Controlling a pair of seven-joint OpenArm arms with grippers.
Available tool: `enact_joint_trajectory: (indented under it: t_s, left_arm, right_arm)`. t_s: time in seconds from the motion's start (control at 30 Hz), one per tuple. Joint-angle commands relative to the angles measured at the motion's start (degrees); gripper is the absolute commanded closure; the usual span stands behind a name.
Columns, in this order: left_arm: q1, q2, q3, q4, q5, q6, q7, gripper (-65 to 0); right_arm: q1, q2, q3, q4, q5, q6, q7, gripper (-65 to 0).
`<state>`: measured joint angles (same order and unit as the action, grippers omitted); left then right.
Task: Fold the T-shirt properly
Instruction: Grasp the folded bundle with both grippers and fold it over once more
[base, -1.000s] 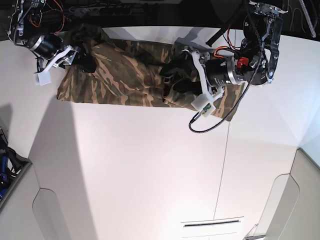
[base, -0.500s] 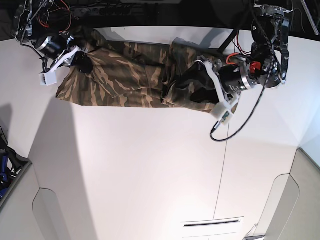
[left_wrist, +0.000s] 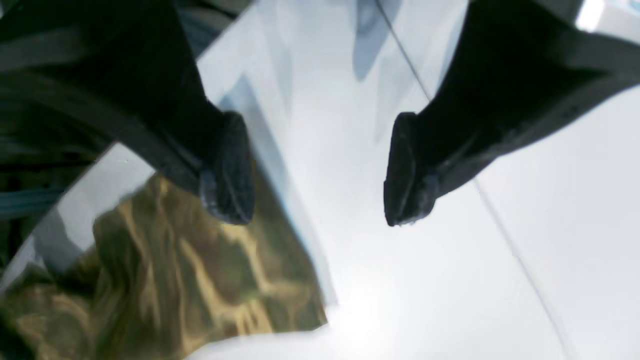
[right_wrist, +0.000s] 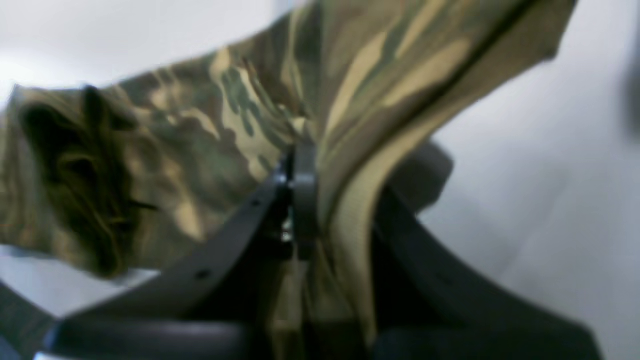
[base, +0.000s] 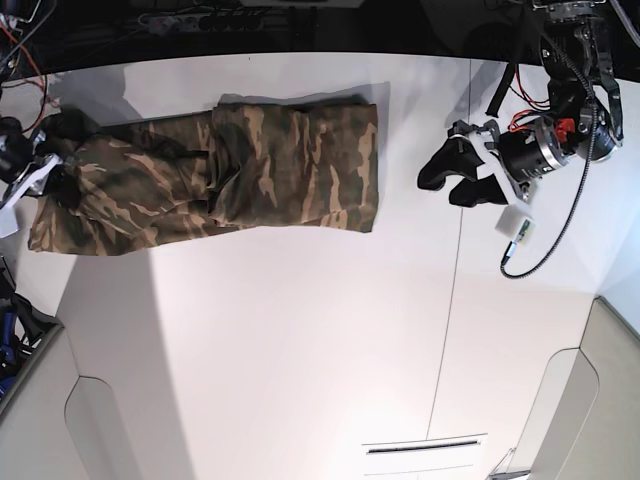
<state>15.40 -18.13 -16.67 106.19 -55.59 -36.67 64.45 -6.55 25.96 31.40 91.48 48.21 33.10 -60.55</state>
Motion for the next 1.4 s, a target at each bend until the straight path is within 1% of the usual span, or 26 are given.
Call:
enact_joint_trajectory:
  t_s: [0.0, 0.07, 0.2, 0.3, 0.37, 0.53, 0.63, 0.77, 0.83, 0.87, 0.9, 0.93, 1.03, 1.1, 1.17, 1.23, 1.33, 1.37]
  left_arm:
    - [0.5, -0.4, 0.3, 1.1, -2.4, -0.4, -1.3, -43.3]
    - [1.9, 0.5, 1.5, 1.1, -2.8, -0.4, -1.3, -43.3]
    - [3.6, 3.7, 4.8, 0.9, -2.6, -0.4, -1.5, -43.3]
    - [3.8, 5.9, 7.8, 0.9, -2.3, -0.4, -1.7, -43.3]
    - [3.8, 6.4, 9.8, 0.8, -2.0, -0.4, -3.0, -43.3]
    - [3.8, 8.0, 13.4, 0.7, 2.4, -0.4, -6.7, -43.3]
    - [3.5, 9.7, 14.2, 0.7, 4.2, -0.4, -7.0, -43.3]
    - [3.6, 9.9, 13.5, 0.7, 4.2, -0.4, -7.2, -43.3]
    - [3.7, 9.9, 12.2, 0.7, 4.2, -0.4, -7.0, -43.3]
    - [3.7, 9.9, 11.5, 0.7, 4.2, -0.4, -7.0, -43.3]
    - [3.5, 9.9, 10.6, 0.7, 4.2, -0.4, -7.0, -43.3]
    - [3.5, 9.9, 9.6, 0.7, 4.0, -0.4, -7.0, -43.3]
    - [3.3, 9.8, 6.1, 0.7, 3.5, -0.4, -7.0, -43.3]
    - [3.3, 9.8, 3.8, 0.7, 2.7, -0.4, -6.0, -43.3]
    - [3.3, 9.8, 1.6, 0.7, 1.0, -0.6, -4.0, -43.3]
    - [3.4, 9.4, -0.4, 0.8, -2.6, -3.2, -1.7, -43.2]
    - [3.5, 8.9, -2.3, 2.0, -7.8, -3.3, 0.2, -43.1]
    - [3.7, 8.8, -2.4, 2.9, -9.0, -3.3, 0.3, -41.8]
  right_arm:
    - [2.7, 2.1, 0.5, 1.0, 2.3, 0.2, 0.2, 0.0]
    - [6.1, 3.1, 0.5, 1.1, 4.3, 0.2, -2.3, 0.0]
    - [11.1, 2.4, -0.5, 2.7, 7.0, 0.2, -4.9, 0.0]
    - [12.1, 2.4, -4.7, 6.8, 6.7, 0.2, -5.2, 0.0]
    - [12.0, 1.8, -9.0, 11.3, 4.7, 0.2, -5.7, 0.0]
    - [9.4, -2.7, -18.8, 22.0, 0.5, 0.1, -5.7, 0.0]
    - [6.5, -6.1, -23.7, 24.2, -0.5, 0.1, -5.7, 0.0]
    - [3.9, -10.3, -30.1, 24.2, -5.2, 0.1, -5.7, -0.6]
    - [2.6, -11.7, -33.3, 24.1, -6.2, 0.1, -5.4, -21.4]
    - [1.9, -12.3, -34.8, 24.1, -6.2, 0.1, -4.9, -29.9]
    - [1.5, -12.8, -36.4, 24.1, -6.3, 0.1, -4.4, -35.7]
    - [1.2, -13.0, -37.9, 24.1, -6.2, 0.1, -3.6, -37.8]
    - [1.1, -13.0, -41.4, 24.1, -6.7, 0.1, -1.8, -37.7]
    - [1.1, -13.0, -42.3, 24.1, -7.6, 0.1, -0.6, -37.7]
    - [1.2, -13.0, -42.2, 24.2, -7.8, 0.1, 0.3, -37.7]
    - [1.6, -13.3, -41.6, 24.2, -8.9, 0.1, 1.2, -37.7]
    - [3.3, -14.8, -39.1, 24.2, -10.8, -0.4, 2.4, -37.5]
    - [3.8, -15.2, -37.9, 24.2, -11.0, -0.5, 3.1, -37.5]
